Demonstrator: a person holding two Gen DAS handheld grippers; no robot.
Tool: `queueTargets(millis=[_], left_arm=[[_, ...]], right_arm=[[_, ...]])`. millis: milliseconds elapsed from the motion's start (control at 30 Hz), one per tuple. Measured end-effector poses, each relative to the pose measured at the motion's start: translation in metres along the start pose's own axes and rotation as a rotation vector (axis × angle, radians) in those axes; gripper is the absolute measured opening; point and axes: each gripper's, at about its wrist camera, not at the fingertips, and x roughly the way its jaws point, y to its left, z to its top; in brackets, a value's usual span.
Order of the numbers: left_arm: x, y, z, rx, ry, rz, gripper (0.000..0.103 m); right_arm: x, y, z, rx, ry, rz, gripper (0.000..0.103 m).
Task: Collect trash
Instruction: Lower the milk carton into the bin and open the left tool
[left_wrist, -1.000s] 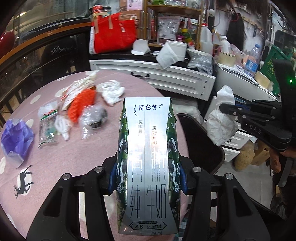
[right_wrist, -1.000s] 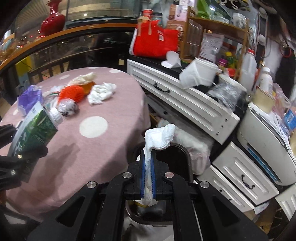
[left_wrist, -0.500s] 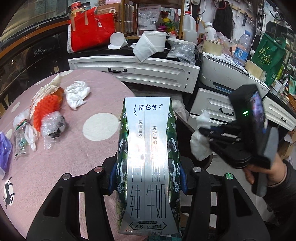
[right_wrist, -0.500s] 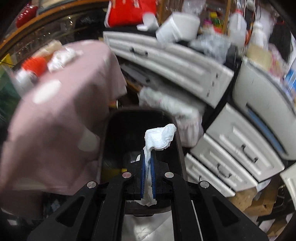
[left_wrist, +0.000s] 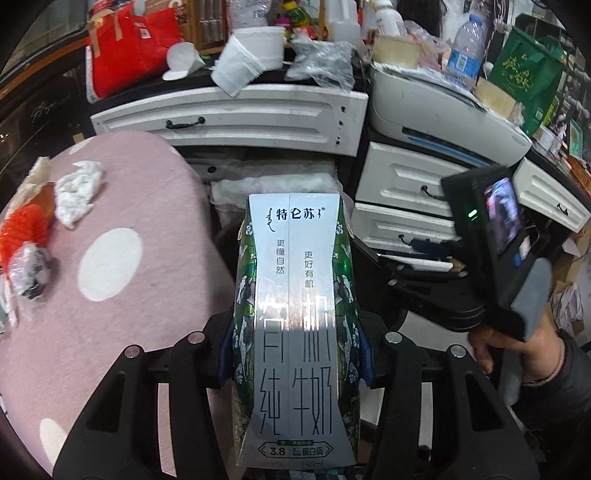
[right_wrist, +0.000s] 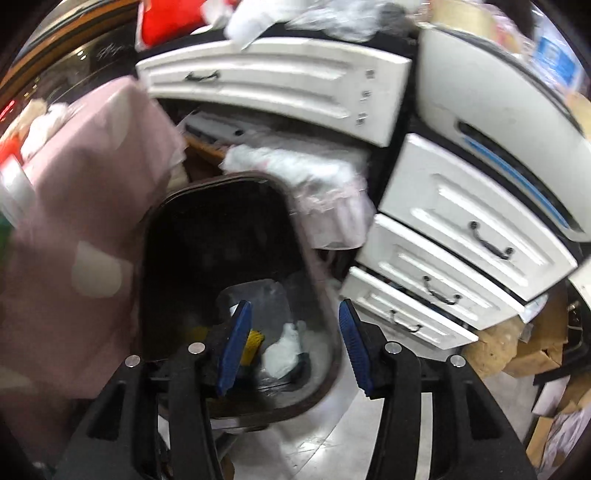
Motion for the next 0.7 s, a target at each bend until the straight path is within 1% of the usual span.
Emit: queueTargets(millis=[167,267,333,500,700], left_arm=[[0.036,-0.015,0.005,0.013,0.067,-0.030,0.051],[0.056,-0.024,0.006,0.035,0.105,-0.023,0.050],[0.066,-0.028,0.007,0.037,0.129,-0.031,0.051],[0.094,-0.033,0.009,0.038,0.195,-0.049,0.051],[0.122,-0.038,0.006,0.078,0.249,-0.015,0.051]], right_arm=[[-0.016,-0.031,-0.005,0.073,-0.032,-0.035,0.052],[-0.023,-0.046,-0.011,0.112,-0.040,-0.048,0.053],[-0.025,-0.053,-0.015,0.133,-0.038,-0.052,0.053],[-0.026,-0.064,-0.023,0.170,-0.030,-0.053,0.053],[-0.029,-0.069,-0.028,0.191,-0.031,-0.051,0.053]])
